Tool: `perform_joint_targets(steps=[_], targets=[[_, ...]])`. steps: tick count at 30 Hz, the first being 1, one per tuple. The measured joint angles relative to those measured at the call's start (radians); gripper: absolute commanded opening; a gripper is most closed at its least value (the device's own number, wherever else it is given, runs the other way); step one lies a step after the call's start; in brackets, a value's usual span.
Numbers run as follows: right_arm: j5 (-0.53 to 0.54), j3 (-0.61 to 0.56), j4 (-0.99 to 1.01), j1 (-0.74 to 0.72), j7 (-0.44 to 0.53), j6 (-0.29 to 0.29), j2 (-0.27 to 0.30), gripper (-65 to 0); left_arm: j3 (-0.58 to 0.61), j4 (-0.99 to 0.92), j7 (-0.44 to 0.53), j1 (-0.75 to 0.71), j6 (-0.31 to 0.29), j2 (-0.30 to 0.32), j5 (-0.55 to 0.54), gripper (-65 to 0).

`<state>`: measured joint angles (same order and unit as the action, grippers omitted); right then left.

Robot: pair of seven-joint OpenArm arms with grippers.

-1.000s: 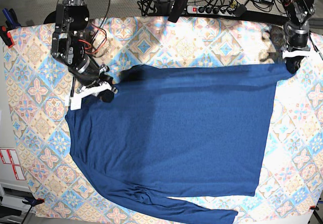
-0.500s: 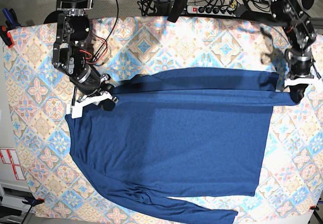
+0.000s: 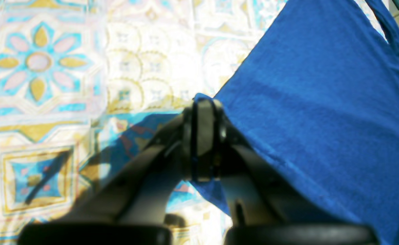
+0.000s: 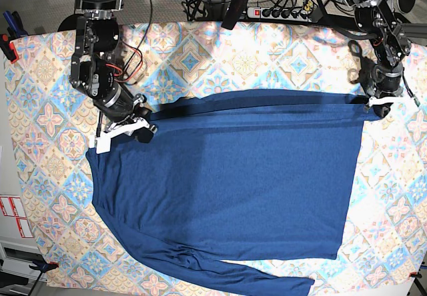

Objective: Fold the T-shirt properly
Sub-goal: 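Adjust grips on the hem corners with both grippers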

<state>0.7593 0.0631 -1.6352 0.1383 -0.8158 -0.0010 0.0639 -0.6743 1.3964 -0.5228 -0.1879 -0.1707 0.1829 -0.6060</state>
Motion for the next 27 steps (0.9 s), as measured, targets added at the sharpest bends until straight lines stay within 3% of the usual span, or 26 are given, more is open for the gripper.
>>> perform_joint_targets(steps=[4,9,13,19,27], targets=[[-0.004,0.000,0.011,0.020,-0.008,-0.003,0.001,-49.9,-0.016,-0.035,-0.082,0.015,0.016,0.000,0.000,-43.7],[-0.015,0.002,0.011,0.031,-0.080,-0.003,0.002,-46.4,-0.037,-0.035,-0.123,0.030,0.013,0.004,-0.002,-33.8],[-0.014,0.005,0.000,0.050,-0.088,-0.002,0.003,-46.5,-0.040,-0.031,-0.156,0.011,0.014,0.002,-0.006,-32.5],[-0.013,0.034,-0.017,0.100,-0.094,-0.002,0.008,-46.3,-0.039,-0.031,-0.184,-0.065,0.016,0.000,-0.140,-32.3],[-0.014,0.082,-0.034,0.094,-0.088,-0.003,0.017,-46.2,-0.037,-0.033,-0.185,-0.030,0.014,0.000,-0.154,-32.4]])
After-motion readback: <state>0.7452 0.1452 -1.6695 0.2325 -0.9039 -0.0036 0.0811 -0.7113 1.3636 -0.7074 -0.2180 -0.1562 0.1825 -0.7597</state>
